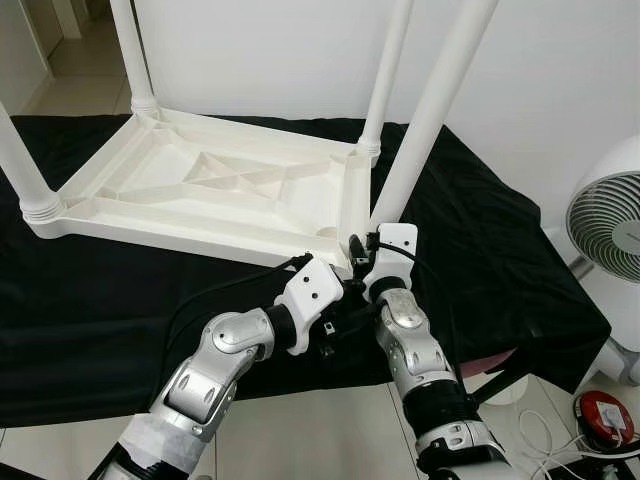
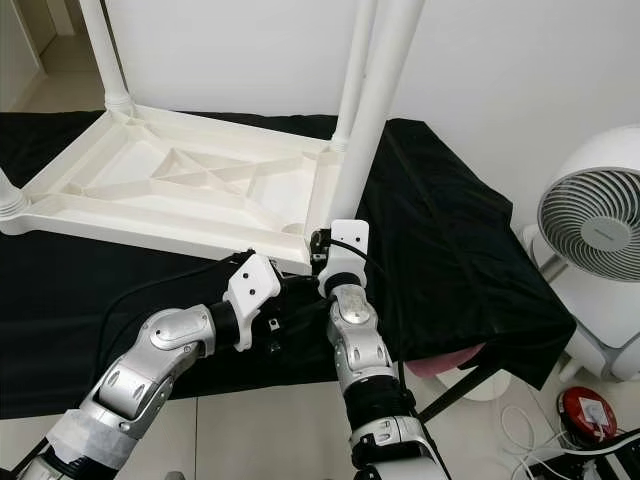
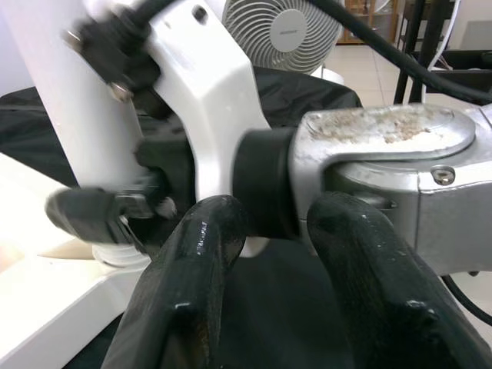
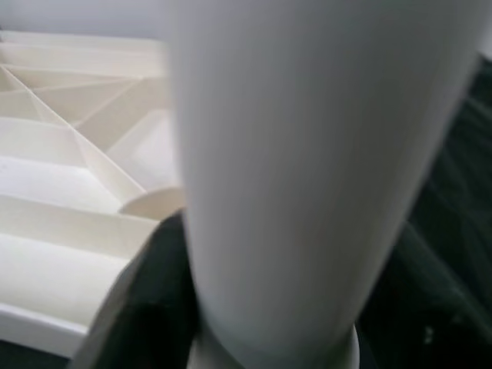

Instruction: Building children table

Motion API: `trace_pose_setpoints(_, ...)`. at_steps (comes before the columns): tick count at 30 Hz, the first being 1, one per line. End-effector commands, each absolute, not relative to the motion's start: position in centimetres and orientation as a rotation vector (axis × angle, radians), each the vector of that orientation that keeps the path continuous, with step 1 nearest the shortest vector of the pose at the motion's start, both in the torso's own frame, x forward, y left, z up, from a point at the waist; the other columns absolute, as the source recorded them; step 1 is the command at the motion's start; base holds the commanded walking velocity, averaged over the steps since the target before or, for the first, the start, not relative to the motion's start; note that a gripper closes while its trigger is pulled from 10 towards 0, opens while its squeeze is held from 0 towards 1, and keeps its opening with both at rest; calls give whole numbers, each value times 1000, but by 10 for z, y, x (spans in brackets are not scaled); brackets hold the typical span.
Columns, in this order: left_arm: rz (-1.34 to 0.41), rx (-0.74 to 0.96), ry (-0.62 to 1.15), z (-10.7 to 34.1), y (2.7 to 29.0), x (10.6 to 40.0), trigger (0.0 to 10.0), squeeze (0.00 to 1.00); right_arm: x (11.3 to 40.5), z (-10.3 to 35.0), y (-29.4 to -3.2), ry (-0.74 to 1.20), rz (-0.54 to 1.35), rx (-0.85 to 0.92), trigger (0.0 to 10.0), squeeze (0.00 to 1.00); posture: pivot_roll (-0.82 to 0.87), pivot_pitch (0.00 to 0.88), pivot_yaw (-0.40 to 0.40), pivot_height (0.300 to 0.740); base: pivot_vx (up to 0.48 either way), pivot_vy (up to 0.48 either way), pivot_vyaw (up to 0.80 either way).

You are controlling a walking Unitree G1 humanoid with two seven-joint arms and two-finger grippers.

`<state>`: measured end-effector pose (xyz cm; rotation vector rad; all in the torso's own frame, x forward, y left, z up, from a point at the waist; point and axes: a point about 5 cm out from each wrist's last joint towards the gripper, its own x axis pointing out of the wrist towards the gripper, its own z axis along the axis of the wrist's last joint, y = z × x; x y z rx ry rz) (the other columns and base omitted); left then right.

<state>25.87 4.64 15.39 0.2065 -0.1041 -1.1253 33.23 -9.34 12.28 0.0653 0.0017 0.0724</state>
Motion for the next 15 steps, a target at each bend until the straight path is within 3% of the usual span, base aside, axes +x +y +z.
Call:
trace_pose_setpoints(1,-1134,201,-99,153,44,257,10000,0,329,114,-101,41,57,58,10000,1000,-52,0,-76,740,0,0,0)
trace_pose_setpoints(9,-1132,199,-98,153,44,256,10000,0,329,104,-120,38,134,15,10000,1000,-50,0,-81,740,0,0,0)
trace_pose_setpoints(10,-1133,194,-96,152,43,255,10000,0,330,100,-129,56,219,-9,10000,0,-51,0,-81,740,0,0,0)
trace_pose_setpoints(15,-1134,195,-96,152,43,255,10000,0,333,103,-141,44,329,-41,10000,0,-52,0,-79,740,0,0,0)
